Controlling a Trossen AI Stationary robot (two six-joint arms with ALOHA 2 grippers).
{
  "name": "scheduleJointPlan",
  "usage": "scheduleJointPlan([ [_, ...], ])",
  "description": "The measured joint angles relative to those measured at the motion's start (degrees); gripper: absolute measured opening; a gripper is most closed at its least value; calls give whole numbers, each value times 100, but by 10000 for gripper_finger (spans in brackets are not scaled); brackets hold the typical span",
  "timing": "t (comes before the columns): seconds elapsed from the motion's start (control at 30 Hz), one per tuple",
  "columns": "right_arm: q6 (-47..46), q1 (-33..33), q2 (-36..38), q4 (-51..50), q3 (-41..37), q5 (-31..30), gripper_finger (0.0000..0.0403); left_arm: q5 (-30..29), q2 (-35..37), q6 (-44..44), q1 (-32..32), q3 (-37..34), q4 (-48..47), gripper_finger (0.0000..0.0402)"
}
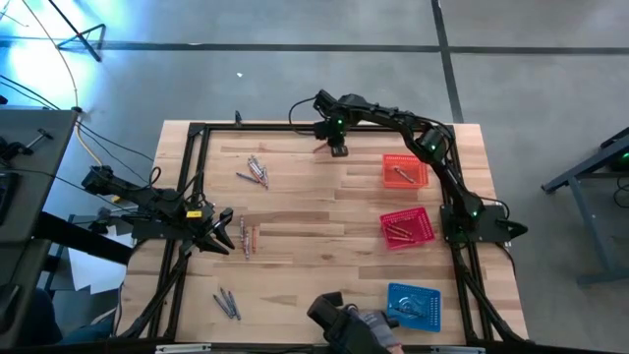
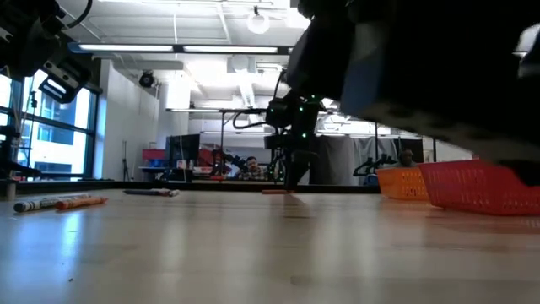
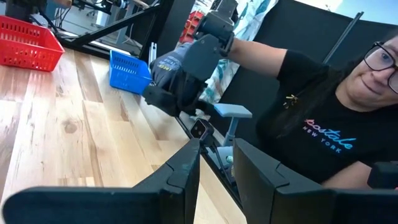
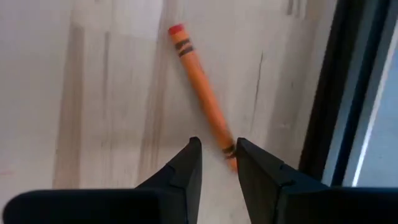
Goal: Sort crayons
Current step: Put the orange crayon into the red bin
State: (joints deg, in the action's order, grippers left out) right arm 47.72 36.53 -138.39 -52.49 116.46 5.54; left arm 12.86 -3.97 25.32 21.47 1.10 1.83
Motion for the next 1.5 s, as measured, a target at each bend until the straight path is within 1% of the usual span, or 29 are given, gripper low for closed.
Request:
scheduleJointPlan([
  [0.13, 170, 11, -18, 244, -69, 3, 92, -1, 0, 2, 1, 0, 0, 86],
  [0.43, 108, 15, -183, 146, -46, 43, 88, -2, 0, 0, -1, 0, 2, 86],
  [0.57, 14, 13, -210, 120, -50, 41, 65, -2, 0, 1, -1, 0, 4, 86],
  [0.7, -246, 9, -214, 64, -54, 39, 18, 0, 0, 0, -1, 0, 2, 86],
  [0.73, -318, 9, -214, 43, -54, 37, 11, 1, 0, 0, 0, 0, 0, 86],
  [0.87, -740, 9, -216, -57, -38, 24, 9, -2, 0, 0, 0, 0, 2, 86],
  [0.97, -1063, 9, -242, -294, 184, 20, 5, -1, 0, 0, 0, 0, 2, 86],
  [1.07, -1442, 9, -308, -634, 605, 109, 4, -1, 0, 2, 0, 0, 2, 86],
  [1.17, -1620, 0, -325, -1017, 1263, 357, 3, -2, 0, 0, 0, -1, 2, 86],
  [1.23, -1715, -2, -273, -1521, 1793, 506, 2, -1, 0, 0, -1, 0, 2, 86],
  [1.27, -1788, -10, -219, -1672, 1853, 539, 2, -2, 0, 2, 0, 0, 2, 86],
  [1.37, -1945, -34, 301, -1775, 1405, 571, 2, -1, 0, 0, 1, 0, 0, 86],
  [1.5, -2320, -75, 895, -2650, 1350, 710, 1, 1, 0, 2, 1, 0, 0, 86],
])
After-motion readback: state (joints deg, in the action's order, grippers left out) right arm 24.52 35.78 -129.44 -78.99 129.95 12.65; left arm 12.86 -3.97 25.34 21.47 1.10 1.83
